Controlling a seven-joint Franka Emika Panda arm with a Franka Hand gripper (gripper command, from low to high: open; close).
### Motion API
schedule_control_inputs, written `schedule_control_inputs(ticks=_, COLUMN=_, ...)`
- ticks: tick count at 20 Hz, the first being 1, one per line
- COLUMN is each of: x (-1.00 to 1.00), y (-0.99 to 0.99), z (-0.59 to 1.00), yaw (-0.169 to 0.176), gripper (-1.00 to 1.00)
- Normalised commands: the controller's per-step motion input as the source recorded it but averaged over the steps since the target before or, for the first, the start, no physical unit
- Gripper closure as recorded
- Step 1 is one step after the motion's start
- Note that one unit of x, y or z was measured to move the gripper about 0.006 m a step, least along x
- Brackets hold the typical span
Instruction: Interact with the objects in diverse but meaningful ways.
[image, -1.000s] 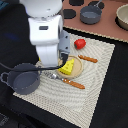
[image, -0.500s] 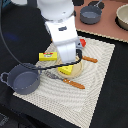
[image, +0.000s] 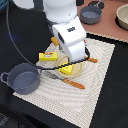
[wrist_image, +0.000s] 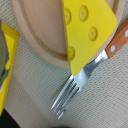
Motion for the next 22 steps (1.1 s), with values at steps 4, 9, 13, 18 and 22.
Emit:
schedule_control_inputs(ticks=4, x=0.31, y=0.0, z=0.06, yaw=-0.281, gripper=-1.0)
schedule_control_inputs(ticks=9, x=0.31, y=0.0, z=0.04, yaw=-0.265, gripper=-1.0)
schedule_control_inputs(ticks=13, x=0.31, y=0.04, z=0.16, yaw=-0.24, gripper=-1.0)
schedule_control_inputs(ticks=18, x=0.22, y=0.02, z=0.01, yaw=-0.271, gripper=-1.0)
schedule_control_inputs(ticks=22, x=0.15, y=0.0, z=0.0, yaw=-0.273, gripper=-1.0)
